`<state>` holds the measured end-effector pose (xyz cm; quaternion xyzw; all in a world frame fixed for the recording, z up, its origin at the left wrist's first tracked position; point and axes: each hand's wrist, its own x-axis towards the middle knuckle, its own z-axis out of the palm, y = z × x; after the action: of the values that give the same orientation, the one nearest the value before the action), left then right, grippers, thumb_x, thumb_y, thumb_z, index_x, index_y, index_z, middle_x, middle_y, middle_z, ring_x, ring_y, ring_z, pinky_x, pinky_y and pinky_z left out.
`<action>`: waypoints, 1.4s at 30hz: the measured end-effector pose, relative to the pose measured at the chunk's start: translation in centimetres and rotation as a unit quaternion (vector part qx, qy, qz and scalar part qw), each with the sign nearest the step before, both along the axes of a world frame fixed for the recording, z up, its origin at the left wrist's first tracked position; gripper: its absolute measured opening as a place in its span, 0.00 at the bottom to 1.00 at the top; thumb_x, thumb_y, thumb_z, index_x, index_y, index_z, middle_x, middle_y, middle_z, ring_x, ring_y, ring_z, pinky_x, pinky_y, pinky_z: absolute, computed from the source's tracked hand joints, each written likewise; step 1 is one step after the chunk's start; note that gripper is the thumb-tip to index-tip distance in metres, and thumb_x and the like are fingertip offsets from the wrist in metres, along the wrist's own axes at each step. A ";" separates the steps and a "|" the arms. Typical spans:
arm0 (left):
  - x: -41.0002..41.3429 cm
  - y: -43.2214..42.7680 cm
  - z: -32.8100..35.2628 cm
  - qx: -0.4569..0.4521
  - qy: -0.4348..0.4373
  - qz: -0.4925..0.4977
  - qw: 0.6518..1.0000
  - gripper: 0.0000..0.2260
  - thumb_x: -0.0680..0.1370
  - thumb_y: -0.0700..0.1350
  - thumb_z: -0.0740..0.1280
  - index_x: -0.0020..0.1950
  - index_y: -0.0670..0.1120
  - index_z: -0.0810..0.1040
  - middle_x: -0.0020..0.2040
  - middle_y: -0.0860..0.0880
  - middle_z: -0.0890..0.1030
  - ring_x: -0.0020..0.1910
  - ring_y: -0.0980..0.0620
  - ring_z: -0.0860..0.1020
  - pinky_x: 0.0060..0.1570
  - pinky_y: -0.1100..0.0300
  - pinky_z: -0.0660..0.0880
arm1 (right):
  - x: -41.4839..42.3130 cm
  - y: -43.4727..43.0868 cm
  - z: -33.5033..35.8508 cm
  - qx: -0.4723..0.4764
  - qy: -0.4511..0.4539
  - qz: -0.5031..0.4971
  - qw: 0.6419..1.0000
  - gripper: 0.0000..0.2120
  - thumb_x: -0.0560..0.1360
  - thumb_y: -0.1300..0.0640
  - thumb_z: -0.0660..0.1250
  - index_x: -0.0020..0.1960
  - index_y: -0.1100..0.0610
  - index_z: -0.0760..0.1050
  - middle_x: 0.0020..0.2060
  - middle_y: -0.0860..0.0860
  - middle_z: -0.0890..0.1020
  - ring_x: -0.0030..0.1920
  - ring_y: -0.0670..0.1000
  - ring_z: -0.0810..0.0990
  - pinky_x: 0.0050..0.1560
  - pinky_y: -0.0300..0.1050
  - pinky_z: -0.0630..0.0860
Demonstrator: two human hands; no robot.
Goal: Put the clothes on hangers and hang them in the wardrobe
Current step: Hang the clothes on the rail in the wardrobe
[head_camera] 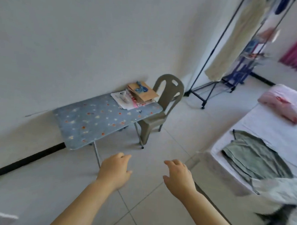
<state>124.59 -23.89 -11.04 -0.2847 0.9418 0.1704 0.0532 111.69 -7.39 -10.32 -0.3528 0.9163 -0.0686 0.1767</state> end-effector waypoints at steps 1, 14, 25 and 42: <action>-2.5 1.5 0.3 -0.001 0.003 -0.030 1.000 0.26 0.77 0.54 0.61 0.73 0.50 0.61 0.68 0.49 0.68 0.65 0.47 0.68 0.60 0.56 0.67 | -1.5 2.1 0.0 -0.001 0.001 -0.025 1.000 0.25 0.76 0.53 0.62 0.72 0.49 0.62 0.68 0.50 0.67 0.67 0.54 0.66 0.66 0.47 0.63; -32.8 20.5 1.5 0.005 -0.005 -0.244 0.970 0.25 0.77 0.55 0.60 0.73 0.52 0.60 0.68 0.51 0.68 0.66 0.50 0.67 0.64 0.55 0.64 | -22.8 25.5 -0.5 -0.007 -0.008 -0.262 0.965 0.22 0.74 0.60 0.59 0.67 0.51 0.66 0.64 0.50 0.70 0.62 0.54 0.69 0.60 0.45 0.68; -50.2 25.7 -1.2 0.002 -0.042 -0.353 0.935 0.23 0.77 0.52 0.60 0.72 0.52 0.62 0.68 0.51 0.68 0.65 0.49 0.68 0.62 0.55 0.64 | -36.4 31.2 -3.2 0.002 -0.023 -0.357 0.934 0.20 0.74 0.58 0.61 0.66 0.52 0.67 0.62 0.50 0.71 0.61 0.53 0.71 0.60 0.44 0.69; -73.2 28.0 -3.2 0.030 -0.059 -0.434 0.898 0.23 0.78 0.53 0.61 0.71 0.52 0.62 0.67 0.50 0.69 0.65 0.49 0.68 0.62 0.55 0.65 | -55.2 33.7 -4.8 0.022 -0.040 -0.441 0.897 0.21 0.76 0.55 0.61 0.68 0.52 0.66 0.63 0.51 0.70 0.62 0.53 0.71 0.59 0.45 0.70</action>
<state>51.34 4.16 -14.19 0.1446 0.9617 0.1411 0.1854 56.45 26.35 -15.14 0.0939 0.9715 -0.1333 0.1721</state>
